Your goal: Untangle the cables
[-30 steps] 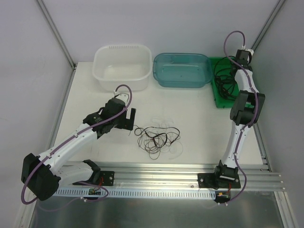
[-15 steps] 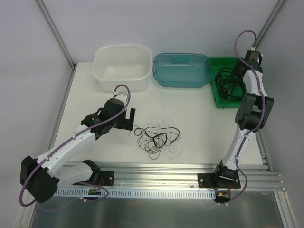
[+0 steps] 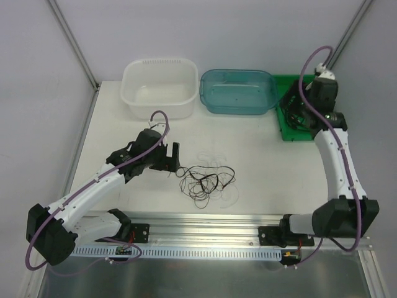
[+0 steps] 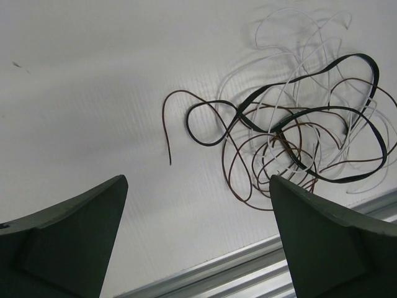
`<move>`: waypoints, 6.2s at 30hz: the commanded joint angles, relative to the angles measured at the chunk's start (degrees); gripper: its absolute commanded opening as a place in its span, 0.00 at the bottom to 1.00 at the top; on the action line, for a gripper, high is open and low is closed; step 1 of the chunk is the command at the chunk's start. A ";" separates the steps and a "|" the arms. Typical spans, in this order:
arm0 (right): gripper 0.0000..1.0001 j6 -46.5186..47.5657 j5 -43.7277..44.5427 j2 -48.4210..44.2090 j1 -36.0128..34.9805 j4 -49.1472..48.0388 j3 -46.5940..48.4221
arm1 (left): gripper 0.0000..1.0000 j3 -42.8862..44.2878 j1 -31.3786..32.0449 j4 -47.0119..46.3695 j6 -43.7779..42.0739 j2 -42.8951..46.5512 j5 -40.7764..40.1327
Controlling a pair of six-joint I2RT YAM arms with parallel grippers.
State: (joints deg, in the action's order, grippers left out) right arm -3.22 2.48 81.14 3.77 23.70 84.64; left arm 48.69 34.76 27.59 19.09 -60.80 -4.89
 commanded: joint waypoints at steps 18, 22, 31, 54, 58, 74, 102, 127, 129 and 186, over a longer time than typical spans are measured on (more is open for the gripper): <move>0.37 -25.07 6.13 -12.95 -49.90 -3.66 -35.25 | 0.99 -13.79 11.89 -12.12 26.43 -4.85 -0.38; 0.36 -25.78 6.48 -8.64 -52.11 -4.89 -34.37 | 0.99 -14.41 13.57 -13.18 28.54 -7.67 -2.58; 0.33 -25.96 7.01 1.56 -54.04 -5.25 -33.93 | 0.99 -14.94 14.54 -14.67 29.60 -12.59 -3.64; 0.01 0.04 17.30 -12.67 -62.30 18.05 6.40 | 0.99 -16.34 14.46 -14.41 29.86 -3.46 -5.48; 0.01 4.61 15.36 -21.95 -62.22 8.76 7.05 | 0.99 -16.87 14.37 -13.01 30.04 0.49 -6.89; 0.01 4.89 16.77 -22.44 -61.87 9.52 1.05 | 0.99 -13.36 14.46 -15.89 9.57 16.32 0.40; 0.01 3.40 12.29 -22.78 -61.95 2.58 0.09 | 0.94 -11.86 18.67 -53.78 14.82 4.73 5.15; 0.01 1.55 14.13 -21.55 -61.87 -0.59 -0.71 | 0.86 -17.40 33.78 -63.01 10.27 -11.27 -17.86; 0.01 1.64 14.48 -21.64 -61.78 -0.50 -0.62 | 0.83 -18.10 36.07 -62.93 9.12 -10.49 -22.70; 0.01 6.48 9.56 -19.89 -29.99 0.82 5.00 | 0.00 -5.53 36.18 -11.87 16.94 -12.95 -4.19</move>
State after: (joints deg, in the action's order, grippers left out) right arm 1.65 14.04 61.36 -30.72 27.24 85.54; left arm 45.10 74.00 6.68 29.85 -75.07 -18.85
